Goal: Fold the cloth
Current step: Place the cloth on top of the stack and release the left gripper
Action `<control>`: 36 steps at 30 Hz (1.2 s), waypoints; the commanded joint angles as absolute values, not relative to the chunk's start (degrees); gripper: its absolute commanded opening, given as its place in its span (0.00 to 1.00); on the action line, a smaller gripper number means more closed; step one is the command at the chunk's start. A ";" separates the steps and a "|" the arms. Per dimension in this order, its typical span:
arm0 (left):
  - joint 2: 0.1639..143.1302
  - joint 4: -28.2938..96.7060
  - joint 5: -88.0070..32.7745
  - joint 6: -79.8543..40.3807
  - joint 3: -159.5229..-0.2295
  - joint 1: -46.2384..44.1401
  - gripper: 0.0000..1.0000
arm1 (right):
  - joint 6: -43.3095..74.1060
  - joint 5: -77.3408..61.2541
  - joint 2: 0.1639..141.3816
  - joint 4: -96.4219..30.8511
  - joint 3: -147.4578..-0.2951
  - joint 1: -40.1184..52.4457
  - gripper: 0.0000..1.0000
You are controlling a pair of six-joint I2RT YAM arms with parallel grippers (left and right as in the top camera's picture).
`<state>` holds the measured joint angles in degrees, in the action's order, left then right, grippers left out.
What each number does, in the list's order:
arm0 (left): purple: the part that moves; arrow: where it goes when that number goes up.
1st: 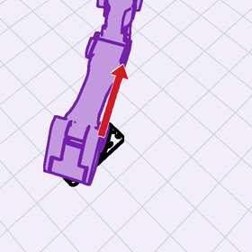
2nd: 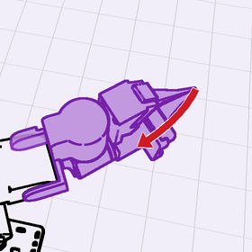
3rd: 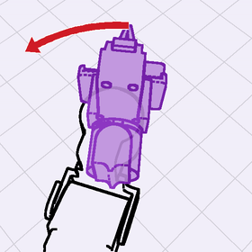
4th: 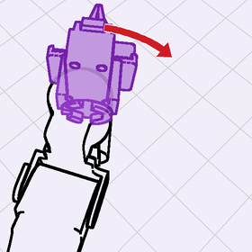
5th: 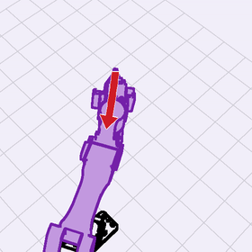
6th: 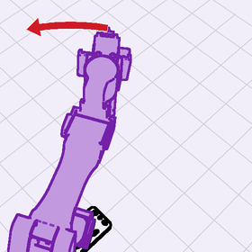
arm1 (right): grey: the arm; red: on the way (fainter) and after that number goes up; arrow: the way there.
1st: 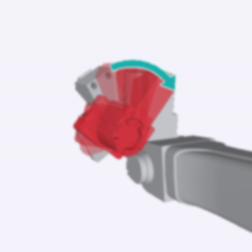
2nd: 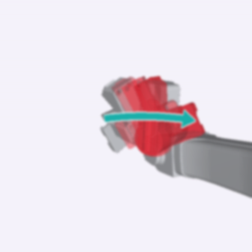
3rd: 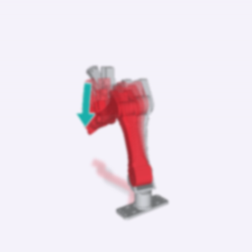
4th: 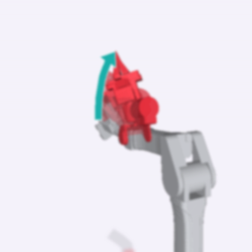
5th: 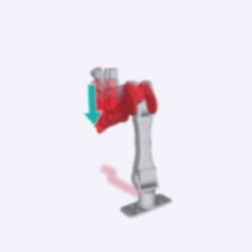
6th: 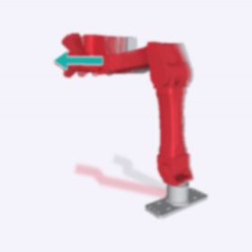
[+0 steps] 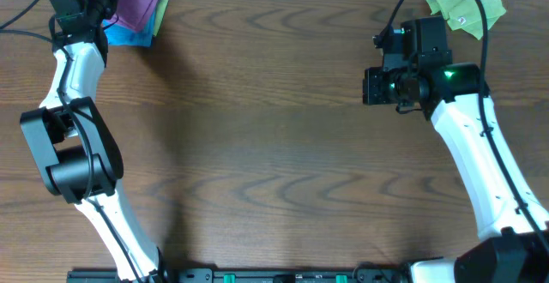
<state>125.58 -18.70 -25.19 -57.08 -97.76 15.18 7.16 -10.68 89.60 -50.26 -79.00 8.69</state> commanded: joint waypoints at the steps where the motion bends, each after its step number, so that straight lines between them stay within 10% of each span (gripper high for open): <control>1: 125.38 -19.33 -27.99 -55.66 -98.21 15.31 0.06 | 7.25 -10.94 88.44 -50.17 -79.50 9.82 0.02; 24: 131.90 -16.47 -30.65 -52.90 -98.21 15.38 0.08 | 8.14 -10.94 88.44 -50.26 -79.50 13.28 0.02; 32: 131.87 -15.99 -31.20 -52.95 -98.21 16.01 0.96 | 8.12 -10.92 88.42 -50.26 -79.50 13.28 0.01; 36: 131.87 -14.33 -32.64 -54.04 -98.21 17.30 0.95 | 8.10 -10.92 88.44 -50.22 -79.50 13.28 0.01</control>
